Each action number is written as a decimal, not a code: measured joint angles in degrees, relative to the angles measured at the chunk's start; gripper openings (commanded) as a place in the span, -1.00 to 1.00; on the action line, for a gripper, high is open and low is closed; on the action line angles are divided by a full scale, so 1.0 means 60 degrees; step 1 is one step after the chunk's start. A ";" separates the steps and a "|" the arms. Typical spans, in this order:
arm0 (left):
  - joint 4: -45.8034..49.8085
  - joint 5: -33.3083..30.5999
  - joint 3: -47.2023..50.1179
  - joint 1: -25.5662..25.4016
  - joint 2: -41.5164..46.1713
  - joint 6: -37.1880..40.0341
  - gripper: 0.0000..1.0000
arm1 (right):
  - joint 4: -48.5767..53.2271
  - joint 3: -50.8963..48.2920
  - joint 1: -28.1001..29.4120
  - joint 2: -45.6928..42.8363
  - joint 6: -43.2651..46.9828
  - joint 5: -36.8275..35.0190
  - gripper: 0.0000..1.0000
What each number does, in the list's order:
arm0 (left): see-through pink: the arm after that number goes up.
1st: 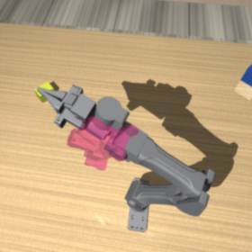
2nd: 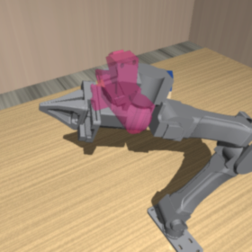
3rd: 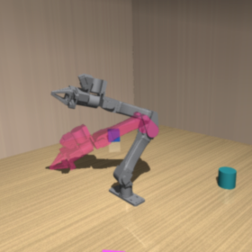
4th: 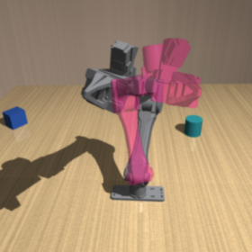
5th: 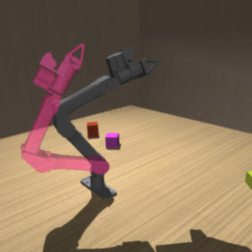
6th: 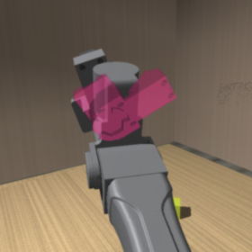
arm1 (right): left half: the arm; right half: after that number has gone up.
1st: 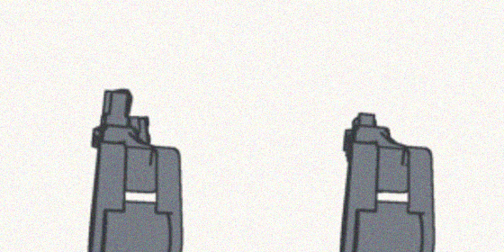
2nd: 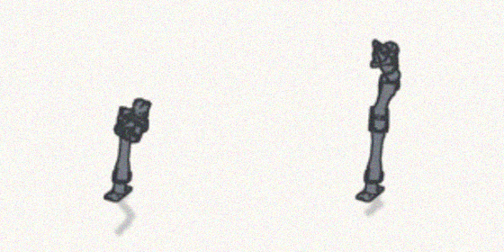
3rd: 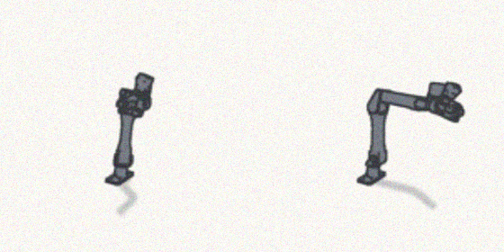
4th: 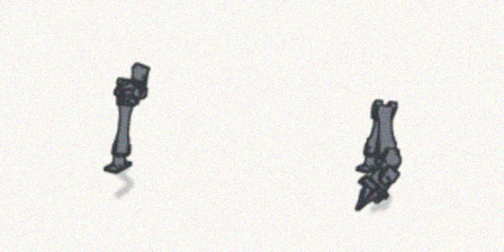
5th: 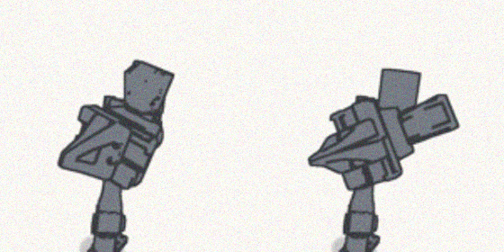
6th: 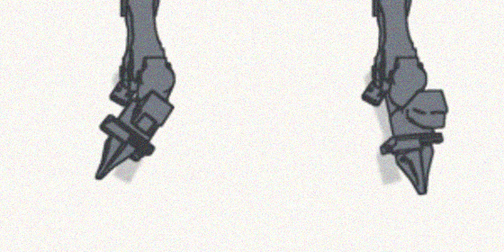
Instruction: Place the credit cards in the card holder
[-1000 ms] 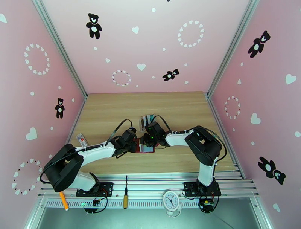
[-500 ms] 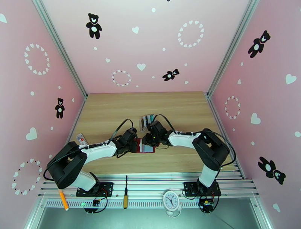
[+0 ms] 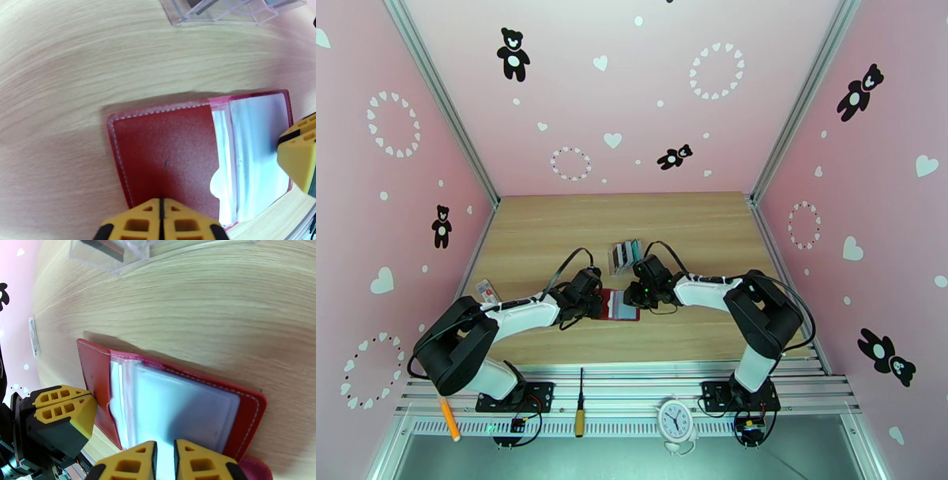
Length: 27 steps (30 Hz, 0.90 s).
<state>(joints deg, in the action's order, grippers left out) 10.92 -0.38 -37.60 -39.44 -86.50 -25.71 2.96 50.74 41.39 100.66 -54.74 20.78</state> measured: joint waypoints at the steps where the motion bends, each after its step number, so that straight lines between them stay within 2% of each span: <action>1: 0.0000 0.0000 0.0000 0.0000 0.0000 0.0000 -0.79 | 0.0018 0.0000 0.0000 0.0000 0.0018 -0.0007 -0.58; 19: -0.0135 0.0251 0.0004 0.0007 -0.0051 0.0004 -0.79 | 0.0492 0.0182 -0.0044 0.0026 0.0270 -0.0109 -0.54; 23: -0.0178 0.0255 0.0011 0.0007 -0.0051 0.0007 -0.70 | 0.0492 0.0200 -0.0044 0.0026 0.0270 -0.0087 -0.52; 27: -0.0259 0.0302 0.0084 0.0007 0.0011 0.0004 -0.71 | 0.0546 0.0372 -0.0044 0.0011 0.0262 -0.0018 -0.49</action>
<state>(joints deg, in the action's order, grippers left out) 9.37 1.43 -37.10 -39.40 -86.43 -25.69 6.24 52.97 41.12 100.73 -53.17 20.67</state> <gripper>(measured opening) 0.148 0.248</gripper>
